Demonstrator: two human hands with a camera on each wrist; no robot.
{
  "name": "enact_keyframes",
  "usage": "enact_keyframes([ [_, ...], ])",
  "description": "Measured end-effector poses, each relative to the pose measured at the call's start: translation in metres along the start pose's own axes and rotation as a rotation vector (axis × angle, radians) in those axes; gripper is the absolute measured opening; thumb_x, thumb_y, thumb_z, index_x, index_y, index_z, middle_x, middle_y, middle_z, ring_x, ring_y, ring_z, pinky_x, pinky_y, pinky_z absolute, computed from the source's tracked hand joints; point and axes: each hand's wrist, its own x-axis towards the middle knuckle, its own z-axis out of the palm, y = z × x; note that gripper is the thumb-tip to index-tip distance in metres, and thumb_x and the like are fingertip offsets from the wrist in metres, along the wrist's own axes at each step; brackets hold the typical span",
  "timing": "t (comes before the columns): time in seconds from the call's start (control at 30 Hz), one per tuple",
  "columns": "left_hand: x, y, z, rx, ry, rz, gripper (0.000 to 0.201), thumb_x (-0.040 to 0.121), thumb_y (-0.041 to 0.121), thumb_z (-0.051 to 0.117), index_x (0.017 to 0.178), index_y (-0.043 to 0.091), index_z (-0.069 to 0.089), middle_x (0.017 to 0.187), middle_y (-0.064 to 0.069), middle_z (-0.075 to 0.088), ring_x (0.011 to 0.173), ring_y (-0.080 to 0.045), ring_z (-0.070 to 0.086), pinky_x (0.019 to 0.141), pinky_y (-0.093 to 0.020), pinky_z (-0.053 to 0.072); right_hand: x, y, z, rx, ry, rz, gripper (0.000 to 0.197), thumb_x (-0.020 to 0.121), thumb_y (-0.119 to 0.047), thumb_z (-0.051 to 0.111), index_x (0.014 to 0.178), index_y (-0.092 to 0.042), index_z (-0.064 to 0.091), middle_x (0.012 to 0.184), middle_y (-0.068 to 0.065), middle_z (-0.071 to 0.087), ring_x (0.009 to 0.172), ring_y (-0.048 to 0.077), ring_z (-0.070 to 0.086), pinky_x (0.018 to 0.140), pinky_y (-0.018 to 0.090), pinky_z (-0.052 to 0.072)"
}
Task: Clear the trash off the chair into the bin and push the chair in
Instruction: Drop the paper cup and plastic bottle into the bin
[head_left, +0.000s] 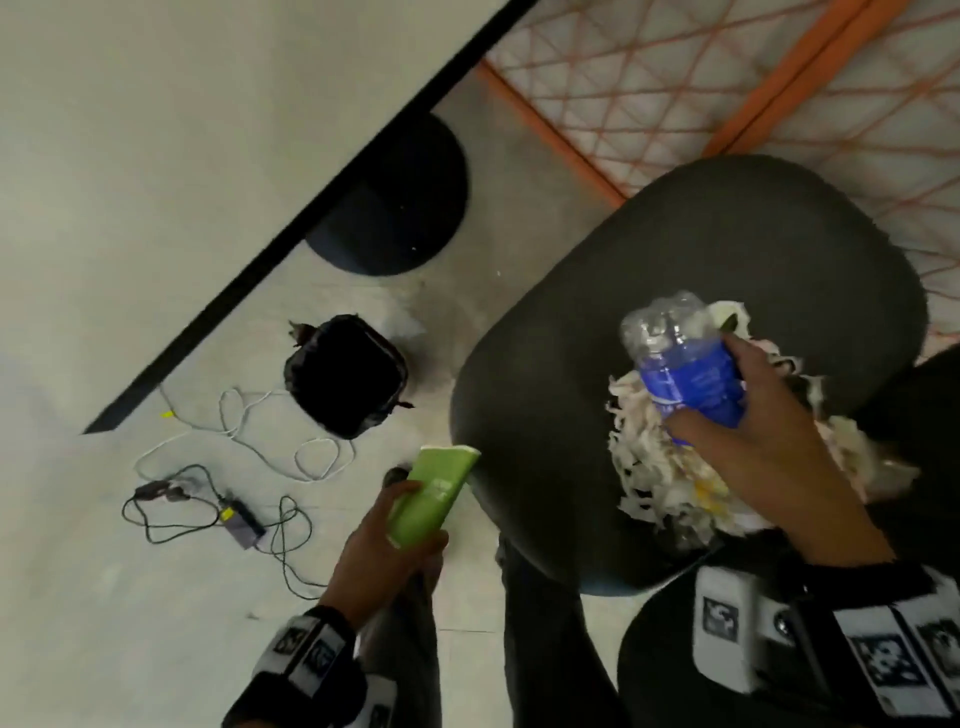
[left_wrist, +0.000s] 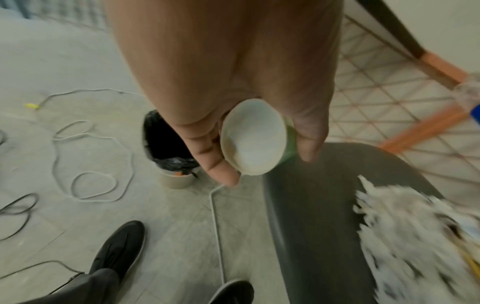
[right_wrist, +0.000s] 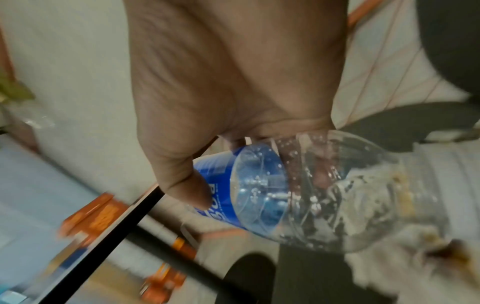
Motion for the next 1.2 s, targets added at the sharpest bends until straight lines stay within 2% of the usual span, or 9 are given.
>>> enact_keyframes([
  [0.17,0.079,-0.069,-0.045,-0.074,0.154,-0.092,0.073,0.051,0.062,0.079,0.117,0.047,0.051,0.109,-0.011,0.065,0.086,-0.035,0.069,0.079,-0.056,0.058,0.03,-0.02,0.139,-0.035,-0.326,-0.035,0.062,0.075,-0.019,0.072,0.123,-0.043,0.041,0.107,-0.018,0.062,0.089,-0.004,0.063,0.072,0.01,0.048],
  [0.3,0.155,-0.089,-0.076,0.042,0.26,-0.101,0.069,0.067,0.044,0.084,0.127,0.033,0.053,0.12,-0.016,0.053,0.102,-0.038,0.062,0.097,-0.04,0.05,0.065,-0.016,0.246,-0.003,-0.446,0.081,0.055,0.078,-0.021,0.072,0.122,-0.033,0.04,0.099,-0.007,0.063,0.081,0.009,0.065,0.067,0.022,0.049],
  [0.47,0.246,-0.114,-0.099,0.147,0.245,-0.174,0.073,0.072,0.042,0.081,0.136,0.024,0.049,0.129,-0.019,0.051,0.118,-0.039,0.055,0.099,-0.041,0.046,0.118,0.004,0.357,-0.07,-0.47,0.167,0.061,0.071,-0.047,0.069,0.121,-0.033,0.038,0.1,0.0,0.067,0.079,0.018,0.067,0.068,0.032,0.054],
  [0.6,0.282,-0.132,-0.112,0.206,0.178,-0.139,0.071,0.073,0.032,0.081,0.136,0.024,0.049,0.133,-0.019,0.052,0.122,-0.037,0.052,0.097,-0.037,0.044,0.156,0.021,0.426,-0.088,-0.54,0.335,0.061,0.072,-0.051,0.067,0.121,-0.026,0.04,0.104,0.008,0.063,0.073,0.024,0.065,0.047,0.024,0.05],
  [0.73,0.275,-0.158,-0.124,0.202,0.187,-0.101,0.063,0.081,0.032,0.074,0.137,0.023,0.048,0.131,-0.02,0.053,0.122,-0.037,0.053,0.101,-0.039,0.042,0.186,0.036,0.476,-0.117,-0.546,0.344,0.077,0.06,-0.058,0.069,0.12,-0.012,0.052,0.114,0.013,0.063,0.093,0.033,0.067,0.073,0.038,0.056],
  [0.9,0.226,-0.214,-0.125,0.108,0.156,-0.147,0.044,0.085,0.032,0.071,0.126,0.026,0.056,0.12,-0.011,0.066,0.1,-0.035,0.068,0.097,-0.043,0.05,0.197,0.037,0.502,-0.088,-0.533,0.365,0.081,0.067,-0.057,0.068,0.13,-0.01,0.048,0.129,0.012,0.058,0.107,0.032,0.064,0.086,0.038,0.054],
  [1.03,0.181,-0.247,-0.115,0.079,0.02,-0.262,0.034,0.081,0.038,0.073,0.112,0.033,0.061,0.107,-0.009,0.073,0.089,-0.034,0.07,0.087,-0.05,0.056,0.176,0.037,0.476,0.042,-0.524,0.436,0.063,0.086,-0.043,0.06,0.142,-0.026,0.036,0.129,0.006,0.055,0.091,0.026,0.063,0.061,0.029,0.053],
  [1.13,0.142,-0.232,-0.103,0.103,-0.046,-0.231,0.021,0.087,0.03,0.07,0.102,0.041,0.06,0.101,-0.004,0.074,0.075,-0.021,0.07,0.082,-0.04,0.057,0.146,0.038,0.432,0.06,-0.448,0.268,0.051,0.085,-0.043,0.06,0.131,-0.025,0.05,0.126,0.007,0.062,0.09,0.018,0.059,0.079,0.035,0.05],
  [1.2,0.119,-0.211,-0.093,0.137,-0.093,-0.169,0.026,0.087,0.029,0.07,0.095,0.05,0.057,0.099,0.001,0.075,0.068,-0.01,0.068,0.079,-0.035,0.055,0.114,0.039,0.389,0.144,-0.399,0.223,0.04,0.085,-0.043,0.059,0.121,-0.027,0.057,0.117,0.0,0.065,0.093,0.015,0.06,0.077,0.029,0.046],
])
